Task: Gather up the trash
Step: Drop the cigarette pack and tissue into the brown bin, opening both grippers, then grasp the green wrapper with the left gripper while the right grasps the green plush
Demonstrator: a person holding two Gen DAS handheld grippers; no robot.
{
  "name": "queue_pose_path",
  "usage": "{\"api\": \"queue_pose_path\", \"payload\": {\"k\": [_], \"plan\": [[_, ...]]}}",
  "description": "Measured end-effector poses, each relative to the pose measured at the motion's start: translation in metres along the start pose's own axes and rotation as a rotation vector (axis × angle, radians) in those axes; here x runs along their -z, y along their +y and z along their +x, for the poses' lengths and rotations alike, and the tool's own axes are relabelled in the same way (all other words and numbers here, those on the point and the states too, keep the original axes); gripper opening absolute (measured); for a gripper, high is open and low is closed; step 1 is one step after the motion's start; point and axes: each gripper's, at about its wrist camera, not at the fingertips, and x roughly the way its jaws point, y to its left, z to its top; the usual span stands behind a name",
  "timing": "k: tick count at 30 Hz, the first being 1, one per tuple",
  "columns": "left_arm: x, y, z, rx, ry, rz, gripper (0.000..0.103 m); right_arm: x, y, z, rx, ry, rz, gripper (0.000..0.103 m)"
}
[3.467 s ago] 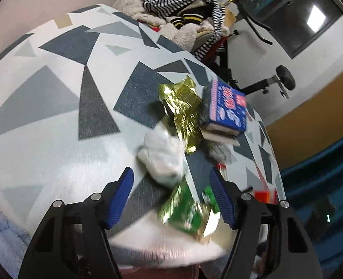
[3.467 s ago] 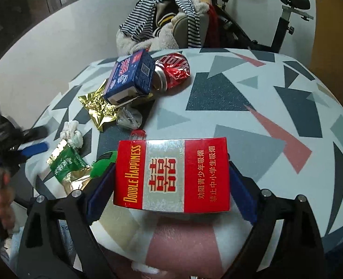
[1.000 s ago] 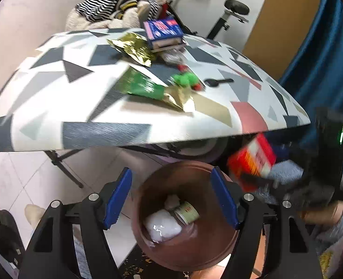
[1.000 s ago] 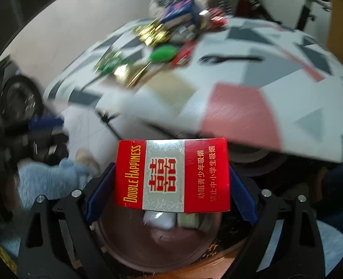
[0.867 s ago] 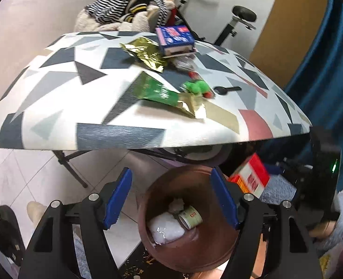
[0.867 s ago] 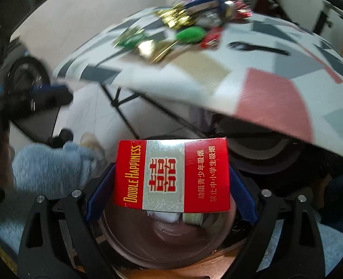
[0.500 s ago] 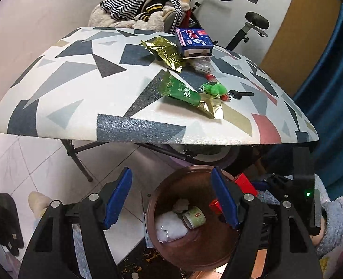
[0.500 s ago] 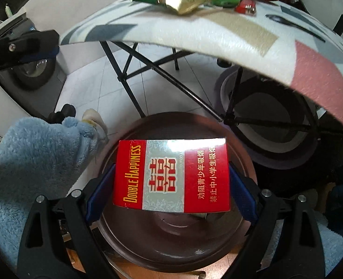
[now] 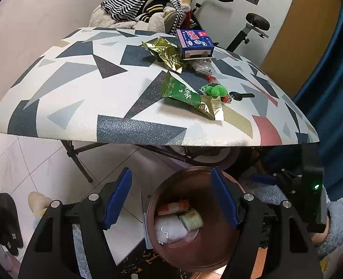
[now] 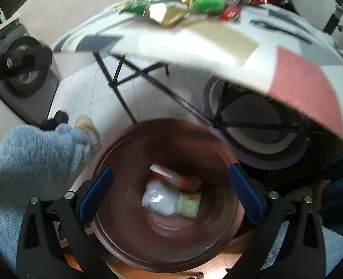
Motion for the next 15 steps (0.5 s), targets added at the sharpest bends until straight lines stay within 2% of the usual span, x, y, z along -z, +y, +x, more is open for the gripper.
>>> {"api": "queue_pose_path", "payload": {"k": [7,12,15], "plan": [[-0.01,-0.003,0.001,0.0,-0.008,0.02,0.069,-0.015,-0.028,-0.036,0.1,-0.112,0.083,0.097],[-0.023,-0.004,0.003,0.008,-0.016,0.022,0.069,-0.029,-0.049,-0.059,0.118,-0.186,0.134,0.097],[-0.034,-0.005,0.008,0.028,-0.014,0.008,0.069,-0.04,-0.062,-0.07,0.099,-0.221,0.147,0.097]]}}
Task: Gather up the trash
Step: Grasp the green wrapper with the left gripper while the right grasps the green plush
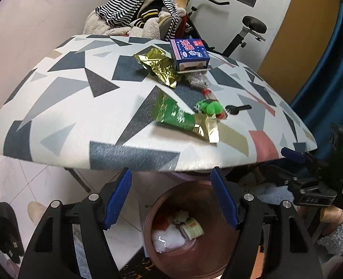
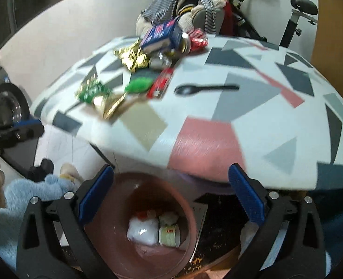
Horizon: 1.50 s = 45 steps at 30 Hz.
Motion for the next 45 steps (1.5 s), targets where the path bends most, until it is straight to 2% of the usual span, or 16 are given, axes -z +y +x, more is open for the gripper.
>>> {"api": "queue_pose_path", "payload": {"k": [4,9,11,14,22,26,29,33,38,45], "plan": [[-0.018,0.001,0.014,0.044,0.013,-0.049,0.069,-0.016,-0.01,-0.007,0.011,-0.043,0.002,0.097],[-0.038,0.019,0.041,0.143,0.034,-0.265,0.068,-0.022,-0.017,-0.01,0.016,-0.053,0.015,0.097],[-0.042,0.023,0.048,0.163,0.034,-0.313,0.068,-0.023,-0.021,-0.012,0.004,-0.05,0.032,0.097],[-0.049,0.021,0.058,0.158,0.036,-0.326,0.065,-0.022,-0.024,-0.014,0.044,-0.053,0.03,0.097],[-0.06,0.028,0.079,0.15,0.049,-0.402,0.058,-0.02,-0.033,-0.016,0.062,-0.063,0.046,0.097],[-0.062,0.027,0.085,0.149,0.052,-0.4,0.05,-0.02,-0.034,-0.017,0.068,-0.06,0.044,0.097],[-0.062,0.026,0.087,0.147,0.063,-0.396,0.033,-0.02,-0.034,-0.016,0.067,-0.058,0.051,0.097],[-0.063,0.024,0.081,0.143,0.041,-0.368,0.022,-0.02,-0.036,-0.016,0.066,-0.053,0.056,0.097],[-0.07,0.014,0.06,0.142,-0.007,-0.289,0.019,-0.02,-0.04,-0.017,0.061,-0.052,0.072,0.097],[-0.073,-0.007,0.02,0.162,-0.056,-0.126,0.018,-0.025,-0.037,-0.016,0.024,-0.068,0.048,0.097]]}}
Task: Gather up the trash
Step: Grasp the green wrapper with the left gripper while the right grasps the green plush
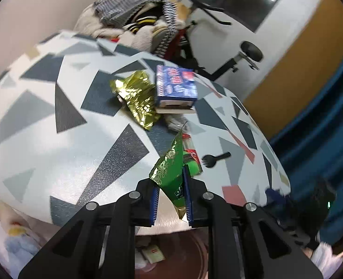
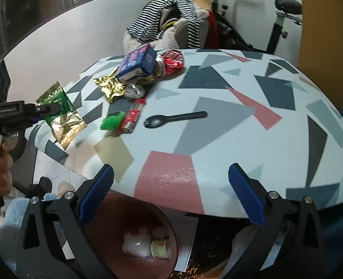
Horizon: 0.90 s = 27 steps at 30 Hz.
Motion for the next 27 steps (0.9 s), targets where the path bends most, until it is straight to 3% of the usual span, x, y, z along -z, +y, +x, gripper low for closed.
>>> {"api": "queue_pose_path", "payload": {"k": [4,8,10,17,27], "plan": [[0.008,-0.006,-0.016,-0.012,-0.001,0.072,0.018,-0.01,0.01,0.01,-0.061,0.009,-0.026,0.079],[0.019,0.0,-0.028,-0.025,0.004,0.072,0.018,-0.032,0.027,0.029,-0.16,0.012,-0.061,0.059],[0.022,0.003,-0.033,-0.033,0.003,0.068,0.018,-0.04,0.036,0.04,-0.191,0.023,-0.074,0.055],[0.029,0.015,-0.046,-0.059,-0.01,0.05,0.018,-0.07,0.076,0.087,-0.202,0.082,-0.134,0.055],[0.036,0.026,-0.058,-0.048,-0.034,0.004,0.018,-0.075,0.095,0.125,-0.17,0.162,-0.163,0.052]]}}
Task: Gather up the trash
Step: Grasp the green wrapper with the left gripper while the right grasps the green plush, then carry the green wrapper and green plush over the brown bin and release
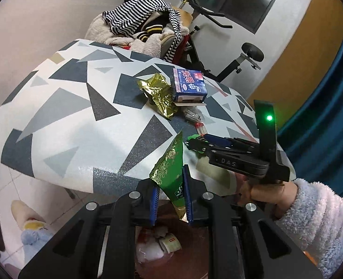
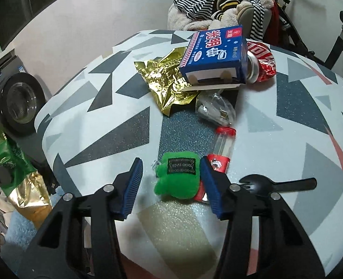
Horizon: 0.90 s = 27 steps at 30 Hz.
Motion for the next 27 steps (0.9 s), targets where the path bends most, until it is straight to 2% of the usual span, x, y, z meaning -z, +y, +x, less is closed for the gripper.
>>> {"api": "queue_pose_path", "payload": {"k": [7,8,10,19,27], "plan": [[0.004,0.0,-0.002,0.002,0.0,-0.005,0.018,0.002,0.009,0.011,0.038,0.041,-0.051,0.047],[0.005,0.0,-0.002,0.002,-0.001,-0.005,0.018,0.003,0.01,0.01,0.042,0.038,-0.052,0.043],[0.005,-0.001,-0.003,0.005,-0.001,-0.003,0.018,0.003,0.006,0.008,0.013,0.03,-0.024,0.04],[0.008,-0.012,-0.004,0.021,0.003,0.036,0.018,0.013,0.002,-0.046,-0.061,-0.114,0.025,0.038],[0.023,-0.028,0.006,0.029,0.051,0.089,0.018,0.04,-0.004,-0.101,-0.059,-0.202,0.04,0.038]]}}
